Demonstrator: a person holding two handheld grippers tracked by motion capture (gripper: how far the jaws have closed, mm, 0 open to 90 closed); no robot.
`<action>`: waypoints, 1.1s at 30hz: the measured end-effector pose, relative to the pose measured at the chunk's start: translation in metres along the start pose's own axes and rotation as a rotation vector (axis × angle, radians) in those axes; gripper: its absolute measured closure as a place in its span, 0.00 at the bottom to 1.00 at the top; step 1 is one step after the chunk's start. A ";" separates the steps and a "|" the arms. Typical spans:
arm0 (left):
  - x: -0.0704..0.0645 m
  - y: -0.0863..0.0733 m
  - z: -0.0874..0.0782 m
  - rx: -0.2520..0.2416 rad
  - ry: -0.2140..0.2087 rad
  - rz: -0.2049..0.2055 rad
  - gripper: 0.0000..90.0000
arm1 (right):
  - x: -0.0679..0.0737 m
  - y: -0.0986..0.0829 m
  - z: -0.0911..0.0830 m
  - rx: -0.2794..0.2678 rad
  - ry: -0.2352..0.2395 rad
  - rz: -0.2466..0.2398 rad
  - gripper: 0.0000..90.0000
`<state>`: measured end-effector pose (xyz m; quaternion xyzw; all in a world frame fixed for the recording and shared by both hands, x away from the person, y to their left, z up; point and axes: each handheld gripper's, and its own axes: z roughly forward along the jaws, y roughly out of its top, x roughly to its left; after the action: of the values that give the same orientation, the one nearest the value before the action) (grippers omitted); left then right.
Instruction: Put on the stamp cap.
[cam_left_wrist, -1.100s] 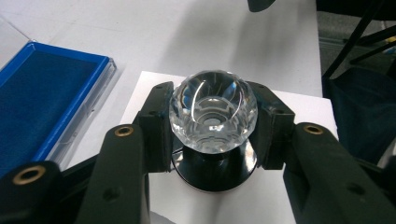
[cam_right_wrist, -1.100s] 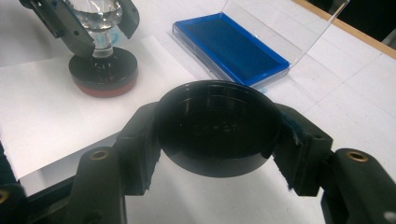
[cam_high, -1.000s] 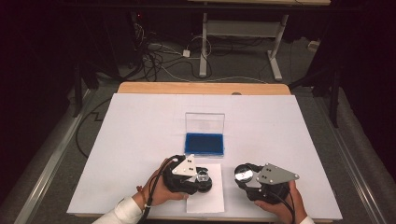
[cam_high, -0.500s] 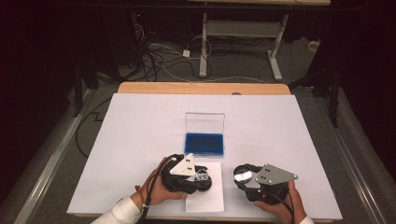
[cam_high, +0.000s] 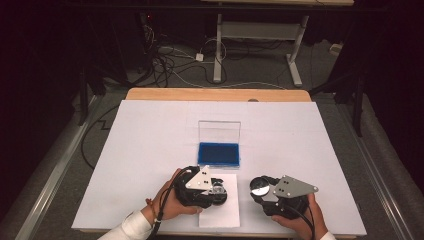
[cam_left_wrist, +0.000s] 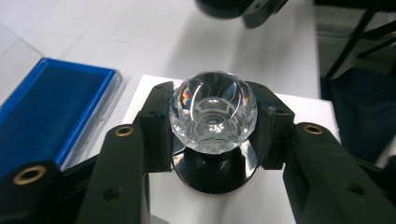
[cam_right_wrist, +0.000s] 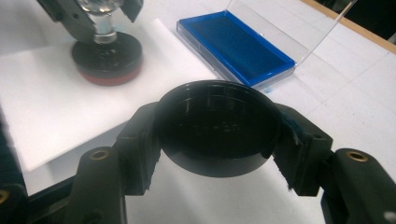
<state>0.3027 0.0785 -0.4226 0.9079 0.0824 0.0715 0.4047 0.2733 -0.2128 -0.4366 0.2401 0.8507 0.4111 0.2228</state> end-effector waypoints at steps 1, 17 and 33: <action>0.003 -0.001 0.001 0.001 0.000 -0.002 0.60 | 0.000 0.000 0.000 0.001 0.000 0.001 0.43; 0.006 -0.008 0.015 0.051 -0.003 -0.008 0.60 | 0.002 0.001 -0.001 -0.003 -0.001 -0.011 0.43; 0.008 -0.001 -0.014 -0.047 0.042 -0.020 0.60 | 0.001 0.001 -0.002 -0.005 -0.004 -0.009 0.43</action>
<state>0.3073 0.0905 -0.4136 0.8955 0.0984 0.0885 0.4249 0.2716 -0.2133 -0.4351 0.2363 0.8504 0.4117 0.2268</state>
